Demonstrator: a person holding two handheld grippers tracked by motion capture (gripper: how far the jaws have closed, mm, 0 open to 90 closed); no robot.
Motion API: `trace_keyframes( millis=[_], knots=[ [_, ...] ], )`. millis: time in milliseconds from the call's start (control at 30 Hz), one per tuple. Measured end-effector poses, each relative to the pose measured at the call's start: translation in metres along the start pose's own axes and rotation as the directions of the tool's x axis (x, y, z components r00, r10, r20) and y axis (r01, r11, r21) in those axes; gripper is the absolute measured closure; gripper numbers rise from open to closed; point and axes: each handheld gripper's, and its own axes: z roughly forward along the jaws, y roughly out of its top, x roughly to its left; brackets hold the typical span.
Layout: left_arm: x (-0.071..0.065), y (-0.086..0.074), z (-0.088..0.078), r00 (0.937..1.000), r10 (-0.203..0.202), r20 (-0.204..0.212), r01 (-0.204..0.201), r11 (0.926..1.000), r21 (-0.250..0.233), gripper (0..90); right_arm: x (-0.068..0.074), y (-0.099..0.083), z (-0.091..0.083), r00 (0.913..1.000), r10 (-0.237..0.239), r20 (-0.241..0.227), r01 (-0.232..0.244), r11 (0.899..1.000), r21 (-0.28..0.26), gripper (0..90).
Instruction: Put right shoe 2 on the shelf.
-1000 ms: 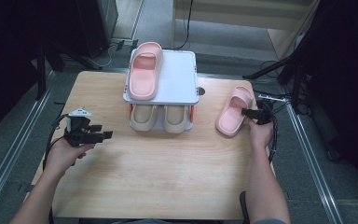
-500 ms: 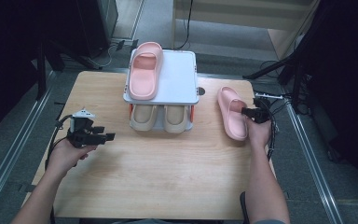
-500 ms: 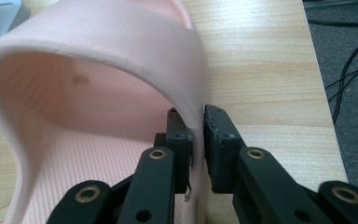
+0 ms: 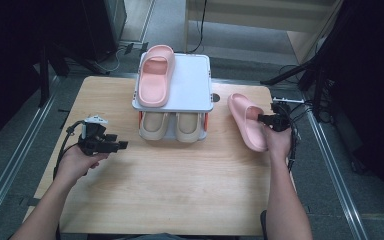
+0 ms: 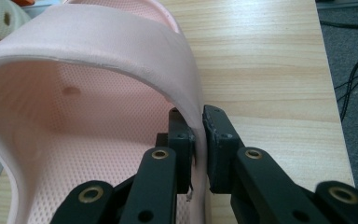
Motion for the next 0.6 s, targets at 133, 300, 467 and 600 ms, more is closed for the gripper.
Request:
trace_keyframes(
  millis=[133, 300, 467, 600],
  knots=[
    [-0.001, 0.0, 0.003, 0.9999, 0.01, -0.008, -0.01, 0.9999, 0.012, 40.1, 0.008, -0.003, -0.005, 1.0, -0.006, -0.001, 0.006, 1.0, 0.007, 83.2],
    [-0.002, 0.002, 0.007, 0.9999, 0.016, -0.004, -0.016, 0.9997, 0.017, 40.0, 0.021, -0.003, -0.01, 0.9998, -0.019, -0.006, 0.019, 1.0, 0.006, 83.1],
    [-0.003, 0.004, 0.011, 0.9997, 0.024, 0.006, -0.024, 0.9997, 0.003, 40.0, 0.039, -0.001, -0.014, 0.9985, -0.054, -0.01, 0.054, 0.999, -0.006, 83.1],
    [0.0, 0.007, 0.011, 0.9999, 0.014, 0.01, -0.014, 0.9999, -0.004, 40.2, 0.049, 0.004, -0.015, 0.9968, -0.08, -0.005, 0.08, 0.997, 0.002, 83.1]
  ],
)
